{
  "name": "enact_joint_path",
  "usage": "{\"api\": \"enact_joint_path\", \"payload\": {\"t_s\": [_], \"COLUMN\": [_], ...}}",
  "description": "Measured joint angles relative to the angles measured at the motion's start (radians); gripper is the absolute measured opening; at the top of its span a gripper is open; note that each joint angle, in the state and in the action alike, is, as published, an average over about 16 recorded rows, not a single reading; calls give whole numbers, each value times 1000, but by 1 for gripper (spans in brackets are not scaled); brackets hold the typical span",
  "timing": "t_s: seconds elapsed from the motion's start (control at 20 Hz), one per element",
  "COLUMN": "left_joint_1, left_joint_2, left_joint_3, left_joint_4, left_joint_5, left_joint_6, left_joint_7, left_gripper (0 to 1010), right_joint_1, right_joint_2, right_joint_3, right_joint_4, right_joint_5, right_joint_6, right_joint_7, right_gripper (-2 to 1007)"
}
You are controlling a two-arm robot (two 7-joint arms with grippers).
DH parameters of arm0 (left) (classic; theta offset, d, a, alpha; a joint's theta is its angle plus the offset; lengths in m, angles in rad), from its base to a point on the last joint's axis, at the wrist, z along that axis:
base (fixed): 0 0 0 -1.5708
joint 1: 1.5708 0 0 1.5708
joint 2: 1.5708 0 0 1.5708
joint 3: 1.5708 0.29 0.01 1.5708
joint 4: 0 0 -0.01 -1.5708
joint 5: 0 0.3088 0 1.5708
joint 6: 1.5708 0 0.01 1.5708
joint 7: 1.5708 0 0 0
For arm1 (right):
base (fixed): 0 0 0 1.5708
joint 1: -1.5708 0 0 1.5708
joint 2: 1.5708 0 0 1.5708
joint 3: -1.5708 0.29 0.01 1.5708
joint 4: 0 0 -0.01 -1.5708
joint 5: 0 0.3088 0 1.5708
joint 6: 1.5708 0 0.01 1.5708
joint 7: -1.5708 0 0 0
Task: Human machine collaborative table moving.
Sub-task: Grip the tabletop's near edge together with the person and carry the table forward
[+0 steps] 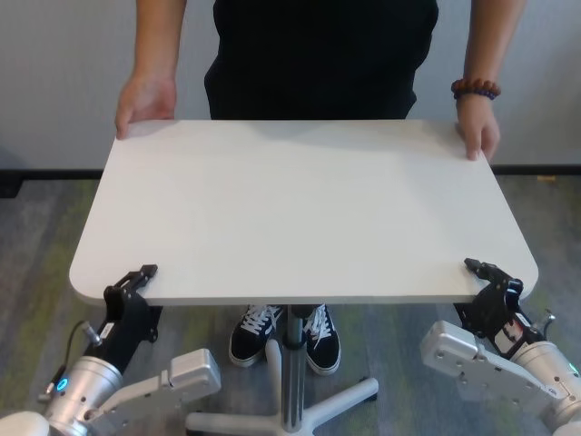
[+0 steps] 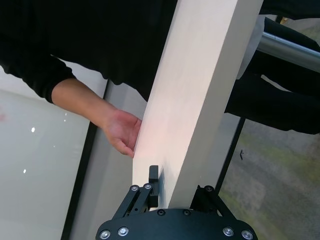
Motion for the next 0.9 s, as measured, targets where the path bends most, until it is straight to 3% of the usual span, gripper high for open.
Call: {"api": "enact_joint_path", "payload": {"t_s": [0.5,0.9], "left_joint_1": [-12,-36], "left_joint_2": [-17,-32], "left_joint_3": [-11,-10], "left_joint_4": [-15,-15], "left_joint_5": [25,43], "left_joint_6": [4,12], "left_joint_7": [-16,-26], "left_gripper": [286,286], "right_joint_1": [17,57], "right_joint_2": [-2,-10], "right_joint_3": [23,32], "right_joint_4": [3,29], "right_joint_5": [-21,-43], "right_joint_6": [-14,-32], "right_joint_7": [20,39], "right_gripper": [343,343]}}
